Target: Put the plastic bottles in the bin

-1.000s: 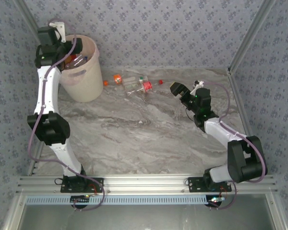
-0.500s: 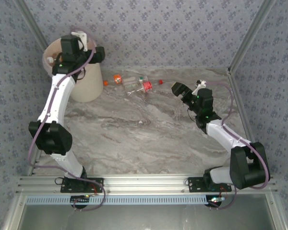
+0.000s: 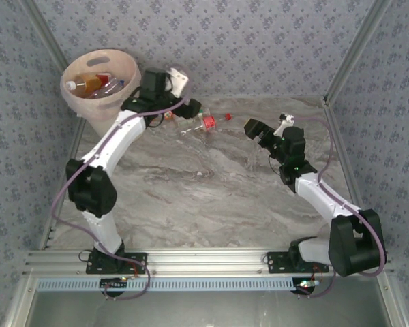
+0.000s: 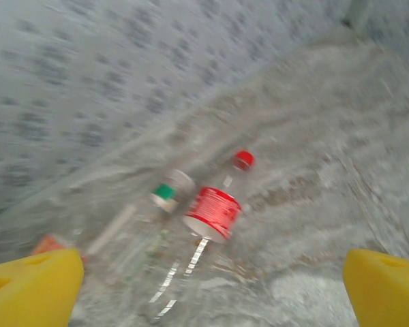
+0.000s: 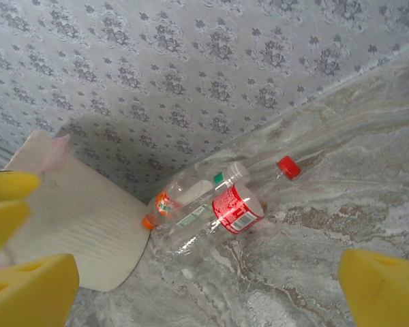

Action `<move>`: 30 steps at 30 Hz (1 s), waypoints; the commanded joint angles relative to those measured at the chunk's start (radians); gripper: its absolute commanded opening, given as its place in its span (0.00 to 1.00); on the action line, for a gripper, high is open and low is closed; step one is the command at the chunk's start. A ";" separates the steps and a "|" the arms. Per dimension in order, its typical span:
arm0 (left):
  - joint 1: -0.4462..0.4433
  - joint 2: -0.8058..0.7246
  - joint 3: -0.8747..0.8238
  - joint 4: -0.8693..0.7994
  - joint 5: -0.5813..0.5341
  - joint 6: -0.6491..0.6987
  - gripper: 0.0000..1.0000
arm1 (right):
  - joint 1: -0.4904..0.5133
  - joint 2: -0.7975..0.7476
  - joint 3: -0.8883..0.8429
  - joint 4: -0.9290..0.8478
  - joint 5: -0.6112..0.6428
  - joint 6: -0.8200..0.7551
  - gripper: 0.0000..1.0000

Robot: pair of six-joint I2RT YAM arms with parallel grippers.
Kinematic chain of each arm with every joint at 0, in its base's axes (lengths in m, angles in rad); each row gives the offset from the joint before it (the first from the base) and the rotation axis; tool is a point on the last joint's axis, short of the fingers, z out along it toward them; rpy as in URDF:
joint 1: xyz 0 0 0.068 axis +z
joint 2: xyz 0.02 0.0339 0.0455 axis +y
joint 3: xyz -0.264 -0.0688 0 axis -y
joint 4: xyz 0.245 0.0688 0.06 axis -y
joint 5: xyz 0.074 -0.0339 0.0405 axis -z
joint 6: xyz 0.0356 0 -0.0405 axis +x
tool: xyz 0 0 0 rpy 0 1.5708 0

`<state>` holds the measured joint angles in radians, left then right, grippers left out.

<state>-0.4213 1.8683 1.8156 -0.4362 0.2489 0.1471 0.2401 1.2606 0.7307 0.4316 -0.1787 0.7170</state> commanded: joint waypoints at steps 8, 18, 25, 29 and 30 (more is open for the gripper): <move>-0.009 0.243 0.129 -0.106 0.058 0.107 0.98 | 0.000 -0.094 -0.013 -0.091 0.018 -0.124 1.00; -0.029 0.460 0.306 -0.188 -0.003 0.196 0.95 | 0.002 -0.157 -0.010 -0.175 0.054 -0.176 1.00; -0.035 0.586 0.440 -0.236 -0.022 0.187 0.92 | 0.001 -0.161 -0.003 -0.190 0.059 -0.187 1.00; -0.054 0.613 0.453 -0.249 -0.035 0.206 0.91 | 0.003 -0.161 -0.004 -0.203 0.070 -0.195 1.00; -0.060 0.618 0.456 -0.267 -0.052 0.210 0.90 | 0.002 -0.161 -0.005 -0.206 0.078 -0.194 1.00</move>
<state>-0.4595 2.4691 2.2345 -0.6380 0.2203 0.3298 0.2401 1.1168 0.7296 0.2531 -0.1333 0.5480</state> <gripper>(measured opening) 0.903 0.999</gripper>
